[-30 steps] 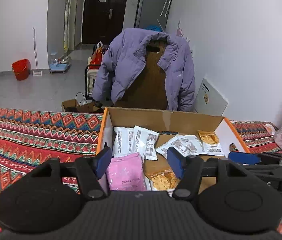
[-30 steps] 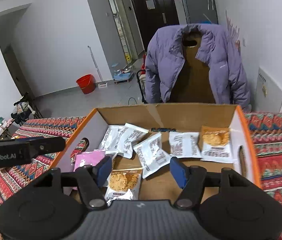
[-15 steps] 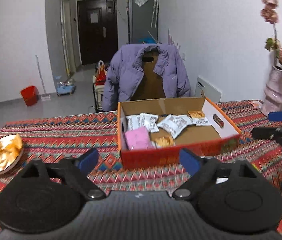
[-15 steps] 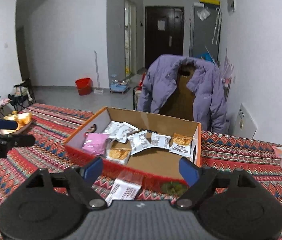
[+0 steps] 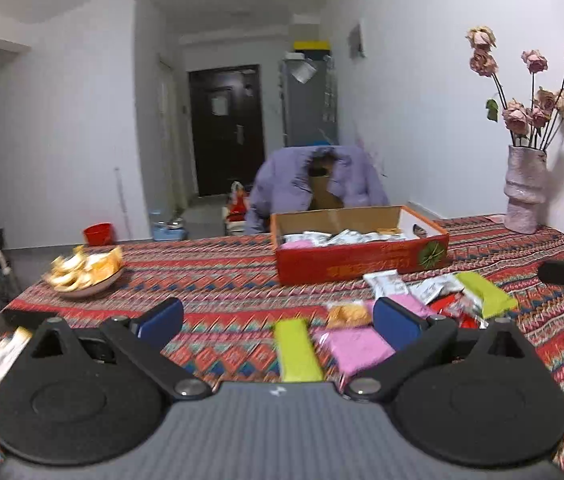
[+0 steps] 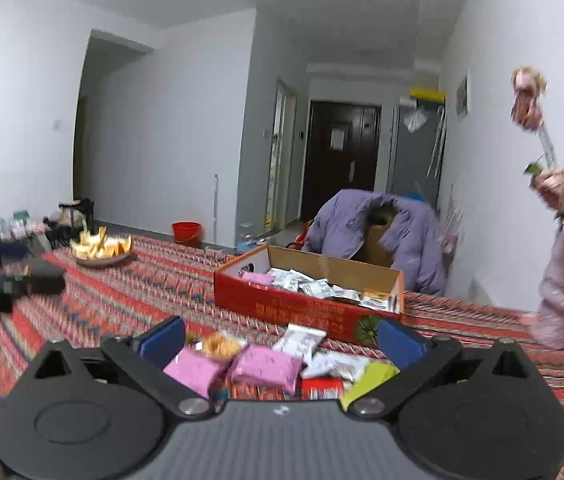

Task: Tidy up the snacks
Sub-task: 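Move both tools back from the box toward the snack pile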

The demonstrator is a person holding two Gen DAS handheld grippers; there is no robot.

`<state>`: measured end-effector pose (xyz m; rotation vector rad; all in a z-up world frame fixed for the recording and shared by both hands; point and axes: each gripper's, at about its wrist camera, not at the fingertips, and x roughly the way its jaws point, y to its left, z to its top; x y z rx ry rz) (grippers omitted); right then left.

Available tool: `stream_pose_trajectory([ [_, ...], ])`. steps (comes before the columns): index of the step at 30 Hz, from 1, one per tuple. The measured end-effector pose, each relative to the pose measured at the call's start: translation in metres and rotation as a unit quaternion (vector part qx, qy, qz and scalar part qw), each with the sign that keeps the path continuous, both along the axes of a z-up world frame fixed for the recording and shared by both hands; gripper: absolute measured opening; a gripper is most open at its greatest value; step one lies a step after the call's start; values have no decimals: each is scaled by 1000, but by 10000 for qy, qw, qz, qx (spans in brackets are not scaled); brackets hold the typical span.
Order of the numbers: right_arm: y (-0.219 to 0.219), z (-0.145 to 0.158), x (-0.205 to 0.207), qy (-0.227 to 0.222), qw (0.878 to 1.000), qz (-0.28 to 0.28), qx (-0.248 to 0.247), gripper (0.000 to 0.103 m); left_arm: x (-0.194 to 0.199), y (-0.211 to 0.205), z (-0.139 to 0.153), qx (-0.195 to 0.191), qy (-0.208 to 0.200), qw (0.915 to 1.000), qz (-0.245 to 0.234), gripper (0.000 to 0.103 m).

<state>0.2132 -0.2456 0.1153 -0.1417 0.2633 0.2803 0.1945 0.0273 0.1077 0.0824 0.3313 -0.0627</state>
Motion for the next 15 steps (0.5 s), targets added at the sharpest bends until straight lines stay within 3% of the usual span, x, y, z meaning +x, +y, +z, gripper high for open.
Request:
stream_pose_trajectory([
  [4, 4, -35, -42, -147, 9993, -338, 93, 103, -41, 4, -27, -194, 61, 9998, 28, 103],
  [8, 4, -65, -55, 365, 9984, -252, 347, 103, -55, 2, -43, -79, 213, 9997, 12, 103],
  [15, 3, -71, -50, 469, 9980, -322, 292, 103, -50, 7, -42, -83, 247, 9996, 120, 103],
])
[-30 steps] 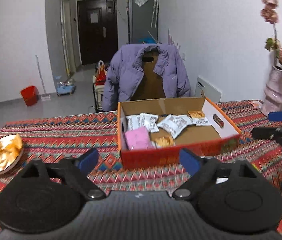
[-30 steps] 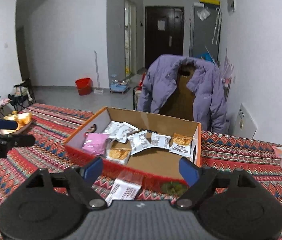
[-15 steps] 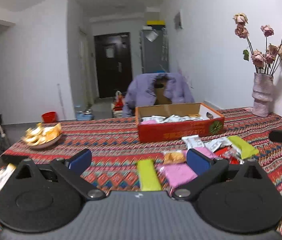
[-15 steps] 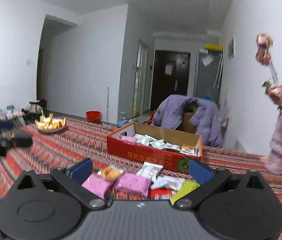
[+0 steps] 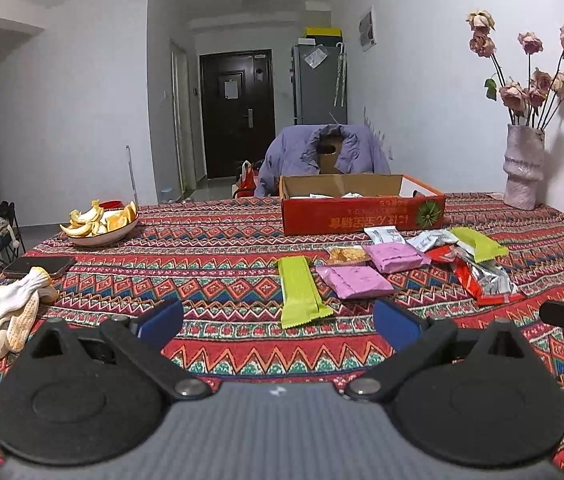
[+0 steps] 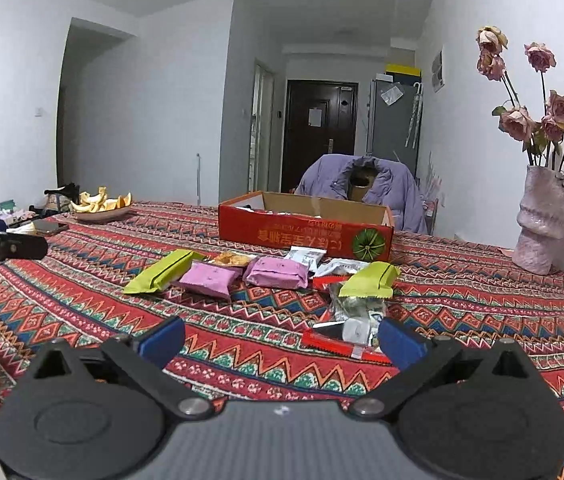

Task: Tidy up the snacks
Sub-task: 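Move both tools back from the box toward the snack pile, then grasp a yellow-green bar with the left tool while the right tool grasps a cookie packet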

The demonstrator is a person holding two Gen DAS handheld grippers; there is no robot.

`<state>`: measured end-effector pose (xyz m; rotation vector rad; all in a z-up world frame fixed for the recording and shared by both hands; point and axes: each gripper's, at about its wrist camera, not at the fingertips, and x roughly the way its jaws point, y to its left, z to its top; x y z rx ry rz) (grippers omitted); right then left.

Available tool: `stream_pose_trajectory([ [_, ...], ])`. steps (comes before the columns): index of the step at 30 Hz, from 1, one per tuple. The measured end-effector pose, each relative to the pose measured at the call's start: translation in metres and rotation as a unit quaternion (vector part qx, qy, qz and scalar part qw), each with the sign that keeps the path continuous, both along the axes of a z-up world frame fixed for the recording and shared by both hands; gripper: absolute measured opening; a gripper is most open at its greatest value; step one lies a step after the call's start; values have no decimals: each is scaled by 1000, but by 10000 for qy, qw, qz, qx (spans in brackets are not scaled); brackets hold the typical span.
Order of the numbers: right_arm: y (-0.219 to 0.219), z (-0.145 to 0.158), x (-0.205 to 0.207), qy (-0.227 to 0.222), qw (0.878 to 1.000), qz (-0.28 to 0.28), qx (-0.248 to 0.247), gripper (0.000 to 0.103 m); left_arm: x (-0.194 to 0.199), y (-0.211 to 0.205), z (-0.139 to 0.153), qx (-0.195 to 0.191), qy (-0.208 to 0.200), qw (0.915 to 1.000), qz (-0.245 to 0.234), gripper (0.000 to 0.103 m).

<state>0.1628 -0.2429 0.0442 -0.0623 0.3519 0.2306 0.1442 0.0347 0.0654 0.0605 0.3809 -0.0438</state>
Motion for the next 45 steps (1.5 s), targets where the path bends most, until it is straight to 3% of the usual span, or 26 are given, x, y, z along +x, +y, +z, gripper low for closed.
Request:
stream_pose_trajectory([
  [7, -4, -8, 13, 210, 9997, -25, 92, 103, 19, -3, -6, 42, 235, 9997, 30, 103],
  [13, -4, -8, 27, 300, 9994, -48, 181, 103, 52, -6, -13, -150, 472, 9988, -30, 102],
  [25, -8, 1, 77, 448, 9985, -149, 272, 103, 154, -17, -34, -253, 875, 9958, -123, 84],
  [32, -8, 4, 116, 710, 9954, -34, 639, 103, 207, -21, -61, -253, 1293, 9913, 10, 71],
  [34, -5, 7, 129, 757, 9945, 25, 720, 103, 216, -22, -66, -285, 1313, 9909, -59, 68],
  [37, 5, 11, 148, 855, 9938, 151, 698, 103, 224, -22, -73, -260, 1439, 9892, -108, 42],
  [45, 53, 8, 221, 1397, 9837, 930, 649, 100, 209, -4, -65, -359, 1165, 9925, 72, 36],
])
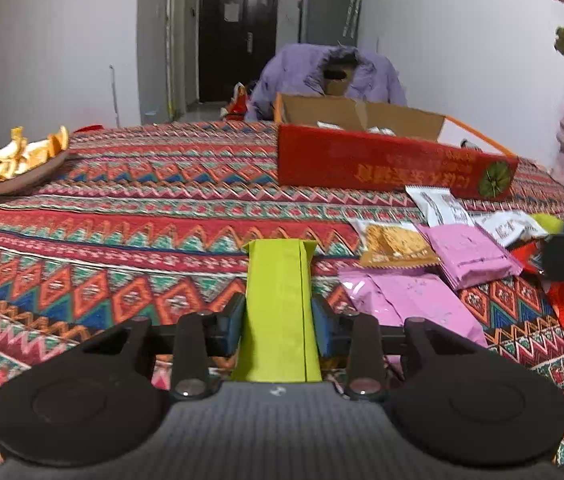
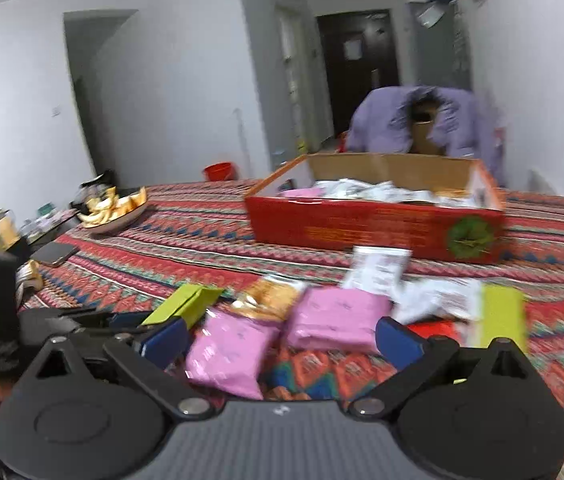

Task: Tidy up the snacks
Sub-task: 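Grasp a yellow-green bar with the left tool while the right tool grasps a cookie packet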

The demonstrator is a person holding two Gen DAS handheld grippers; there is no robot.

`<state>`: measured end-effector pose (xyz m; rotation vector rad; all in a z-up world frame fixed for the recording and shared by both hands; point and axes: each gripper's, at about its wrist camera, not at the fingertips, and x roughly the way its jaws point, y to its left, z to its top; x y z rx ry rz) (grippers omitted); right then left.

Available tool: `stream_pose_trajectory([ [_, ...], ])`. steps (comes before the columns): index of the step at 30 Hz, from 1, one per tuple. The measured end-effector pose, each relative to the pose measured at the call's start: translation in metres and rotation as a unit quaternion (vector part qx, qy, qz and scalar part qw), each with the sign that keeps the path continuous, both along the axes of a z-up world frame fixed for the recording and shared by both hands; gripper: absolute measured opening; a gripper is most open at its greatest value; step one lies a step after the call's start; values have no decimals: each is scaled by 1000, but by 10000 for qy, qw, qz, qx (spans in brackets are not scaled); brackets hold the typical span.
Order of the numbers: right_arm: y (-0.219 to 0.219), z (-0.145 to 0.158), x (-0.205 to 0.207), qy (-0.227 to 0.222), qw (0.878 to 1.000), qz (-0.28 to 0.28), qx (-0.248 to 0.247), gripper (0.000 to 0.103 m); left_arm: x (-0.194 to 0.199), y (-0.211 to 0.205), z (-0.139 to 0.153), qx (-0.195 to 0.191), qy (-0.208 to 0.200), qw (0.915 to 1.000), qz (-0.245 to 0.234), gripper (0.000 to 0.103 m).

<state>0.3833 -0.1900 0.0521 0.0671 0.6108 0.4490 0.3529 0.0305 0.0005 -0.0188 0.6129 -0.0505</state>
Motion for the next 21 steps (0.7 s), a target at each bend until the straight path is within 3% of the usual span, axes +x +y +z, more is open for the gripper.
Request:
stream_pose_trajectory([
  [4, 28, -11, 44, 377, 9988, 303, -58, 93, -7, 14, 13, 51, -213, 9996, 154, 36],
  [9, 50, -34, 85, 830, 9961, 205, 237, 88, -10, 27, 25, 158, -406, 9985, 317, 36],
  [15, 73, -48, 104, 805, 9967, 70, -4, 87, -5, 33, 23, 182, -360, 9987, 317, 36],
  [19, 87, -54, 103, 530, 9977, 76, -420, 65, -3, 35, 18, 184, -277, 9989, 344, 36],
  [20, 87, -54, 101, 472, 9976, 83, -498, 52, -3, 35, 18, 182, -280, 9989, 341, 36],
  [21, 85, -53, 99, 430, 9978, 100, -501, 51, -4, 35, 18, 195, -279, 9989, 329, 36],
])
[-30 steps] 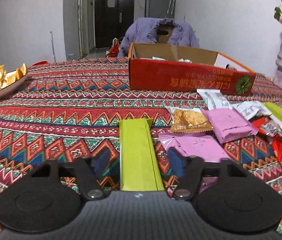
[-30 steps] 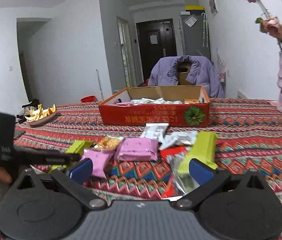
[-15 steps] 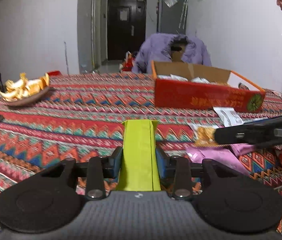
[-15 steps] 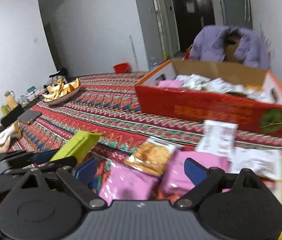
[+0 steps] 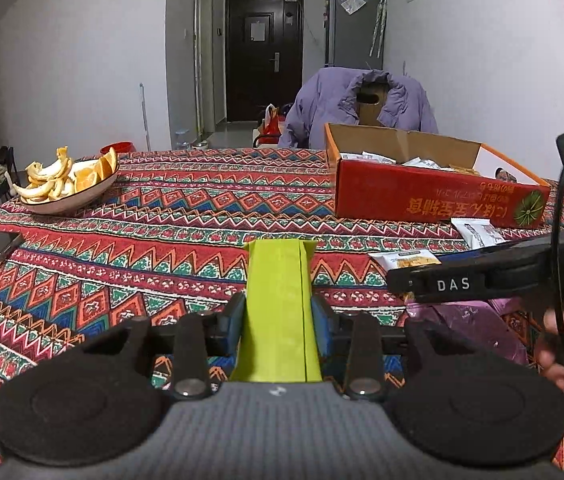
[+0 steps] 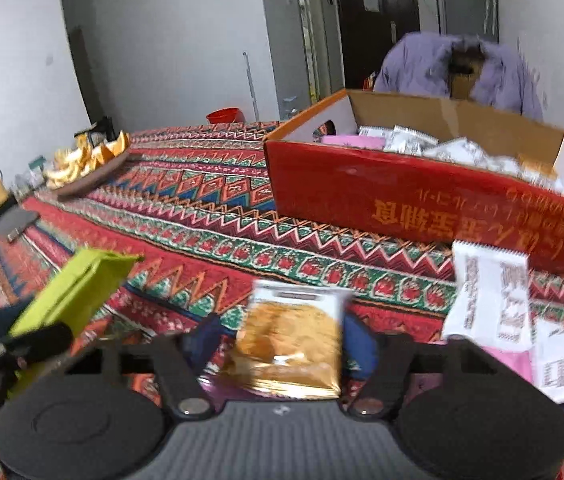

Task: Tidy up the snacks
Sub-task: 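Grasp a yellow-green bar with the left tool while the right tool grasps a cookie packet, then carry the yellow-green bar and cookie packet into the box and open both tools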

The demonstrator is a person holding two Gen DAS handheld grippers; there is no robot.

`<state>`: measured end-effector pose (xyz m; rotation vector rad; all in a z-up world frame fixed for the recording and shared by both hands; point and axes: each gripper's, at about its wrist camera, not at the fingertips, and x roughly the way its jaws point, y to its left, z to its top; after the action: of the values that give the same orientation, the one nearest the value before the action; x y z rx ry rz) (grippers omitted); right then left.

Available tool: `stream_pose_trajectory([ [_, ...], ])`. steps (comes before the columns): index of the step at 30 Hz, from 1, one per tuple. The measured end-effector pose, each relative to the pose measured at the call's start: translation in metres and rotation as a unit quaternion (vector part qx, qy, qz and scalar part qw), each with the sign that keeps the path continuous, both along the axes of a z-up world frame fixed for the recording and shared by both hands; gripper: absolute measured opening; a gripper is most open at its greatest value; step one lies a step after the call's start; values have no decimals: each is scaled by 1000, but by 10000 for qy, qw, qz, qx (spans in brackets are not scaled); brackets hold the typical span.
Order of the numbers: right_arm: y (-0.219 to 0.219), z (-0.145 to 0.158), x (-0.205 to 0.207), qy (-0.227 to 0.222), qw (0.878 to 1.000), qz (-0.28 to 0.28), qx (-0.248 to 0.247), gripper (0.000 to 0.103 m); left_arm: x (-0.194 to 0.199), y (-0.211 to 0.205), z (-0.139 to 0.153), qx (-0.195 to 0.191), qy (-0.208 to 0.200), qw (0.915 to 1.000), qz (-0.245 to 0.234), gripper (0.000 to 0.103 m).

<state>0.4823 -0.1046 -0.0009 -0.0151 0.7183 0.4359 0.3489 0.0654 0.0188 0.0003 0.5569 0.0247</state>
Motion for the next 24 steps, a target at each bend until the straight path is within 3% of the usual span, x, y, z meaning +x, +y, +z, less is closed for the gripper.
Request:
stream_pose_trajectory([
  [4, -9, 9, -6, -118, 9998, -47, 159, 47, -3, -3, 4, 75, 2, 10000, 21, 36],
  [12, -47, 69, -76, -1033, 9914, -100, 797, 47, -36, -15, 37, 102, -358, 9993, -17, 36],
  [17, -79, 85, -134, -1115, 9903, -114, 816, 47, -63, -38, 51, -111, -440, 9985, -290, 36],
  [21, -106, 83, -169, -1062, 9910, -283, 767, 47, -76, -61, 50, -473, -203, 9961, -712, 36],
  [24, -128, 80, -181, -1013, 9904, -472, 812, 47, -81, -82, 51, -518, -133, 9947, -877, 36],
])
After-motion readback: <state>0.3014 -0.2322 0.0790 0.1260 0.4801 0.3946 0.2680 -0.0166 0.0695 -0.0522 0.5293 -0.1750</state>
